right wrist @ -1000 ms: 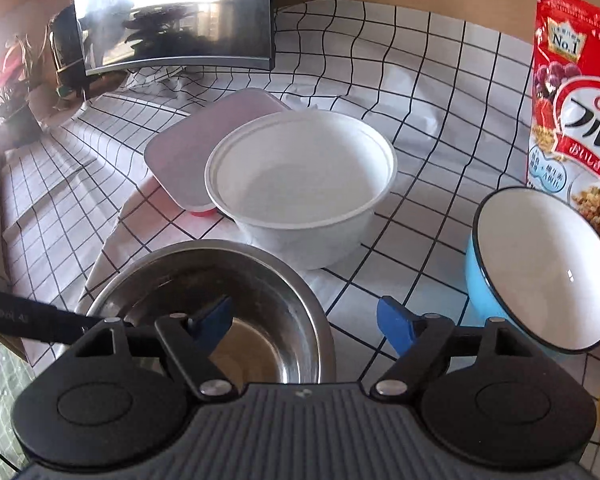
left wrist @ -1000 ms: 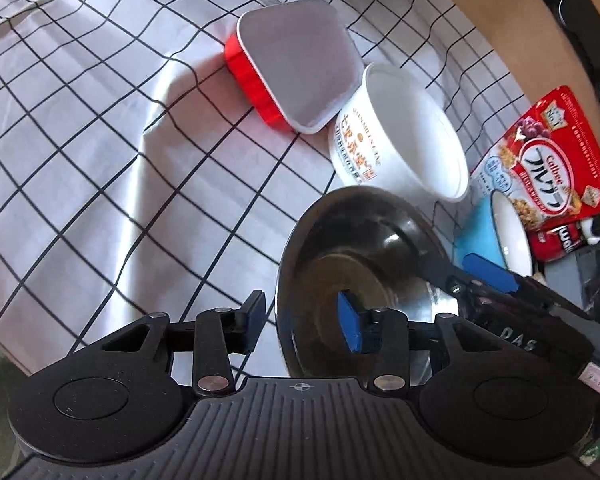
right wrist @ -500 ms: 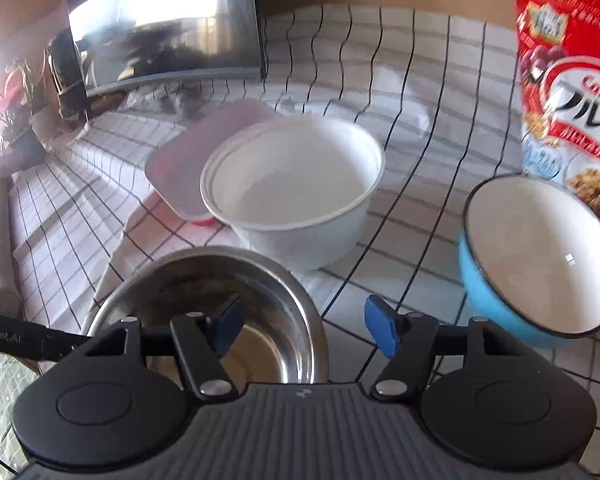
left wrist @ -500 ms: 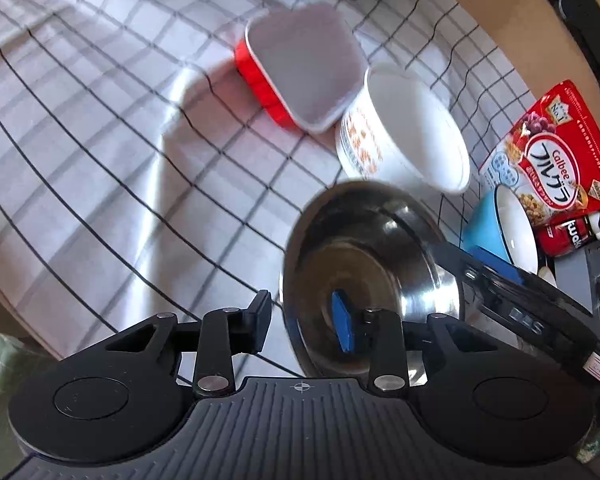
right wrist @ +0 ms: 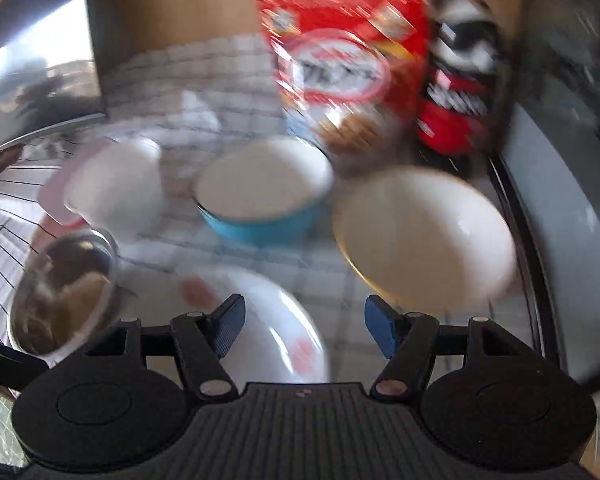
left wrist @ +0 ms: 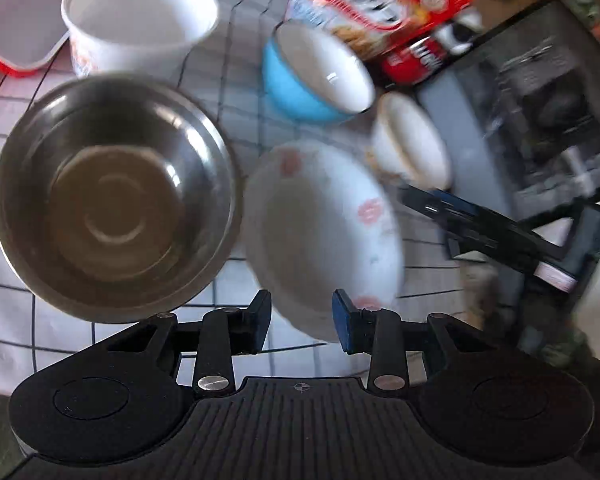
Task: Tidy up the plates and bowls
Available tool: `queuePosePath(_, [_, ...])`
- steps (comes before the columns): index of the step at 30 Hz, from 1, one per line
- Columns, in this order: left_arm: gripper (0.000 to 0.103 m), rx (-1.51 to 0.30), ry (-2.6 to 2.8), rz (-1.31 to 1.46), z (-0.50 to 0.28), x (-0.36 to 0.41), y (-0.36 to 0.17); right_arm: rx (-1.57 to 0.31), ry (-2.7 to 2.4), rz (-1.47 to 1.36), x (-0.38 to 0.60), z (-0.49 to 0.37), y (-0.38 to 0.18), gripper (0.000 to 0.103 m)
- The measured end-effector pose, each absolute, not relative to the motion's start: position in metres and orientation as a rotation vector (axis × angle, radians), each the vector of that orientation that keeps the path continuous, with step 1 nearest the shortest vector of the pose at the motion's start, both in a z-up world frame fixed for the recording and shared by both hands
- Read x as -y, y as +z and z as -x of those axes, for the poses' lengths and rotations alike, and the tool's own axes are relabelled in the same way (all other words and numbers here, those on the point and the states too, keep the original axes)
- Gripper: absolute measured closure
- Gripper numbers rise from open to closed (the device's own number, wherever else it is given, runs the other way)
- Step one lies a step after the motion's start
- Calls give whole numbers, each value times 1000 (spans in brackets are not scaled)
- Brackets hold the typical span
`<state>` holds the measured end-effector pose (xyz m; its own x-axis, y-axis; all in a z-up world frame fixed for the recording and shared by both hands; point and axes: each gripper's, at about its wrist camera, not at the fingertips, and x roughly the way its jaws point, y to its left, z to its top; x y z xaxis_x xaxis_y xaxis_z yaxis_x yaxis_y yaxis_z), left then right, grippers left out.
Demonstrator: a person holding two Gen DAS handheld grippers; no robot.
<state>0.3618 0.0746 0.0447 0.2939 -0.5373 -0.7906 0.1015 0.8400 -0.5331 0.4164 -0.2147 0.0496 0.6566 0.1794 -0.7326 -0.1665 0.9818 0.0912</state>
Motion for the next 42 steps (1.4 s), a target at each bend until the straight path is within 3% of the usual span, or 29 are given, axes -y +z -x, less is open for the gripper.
queuePosePath(9, [66,-1192,-272,469,-377,-65,23,-939,228,-199,237,-416,12,36])
queuePosePath(11, [75,-1174,-241,472,-382,-61,20,-952,245,-218,239,-418,6,36])
queuePosePath(18, [74,-1122,-194,432,-380,-51,21,-1029,303,-232,231,-433,-8,37])
queuePosePath(25, [72,-1072,-210,215,-360,-43,26,-1039,337,-196,227,-433,-15,36])
queuePosePath(28, [73,-1057,-248,270,-365,-41,23,-1042,350,-172,224,-433,-16,36])
queuePosePath(30, [67,-1084,-257,382,-372,-43,15,-1041,360,-167,224,-432,-17,36])
queuePosePath(32, [74,-1082,-228,418,-378,-44,12,-1037,370,-160,222,-432,-17,36])
queuePosePath(42, [75,-1067,-189,425,-382,-65,16,-1045,414,-133,195,-434,-16,35])
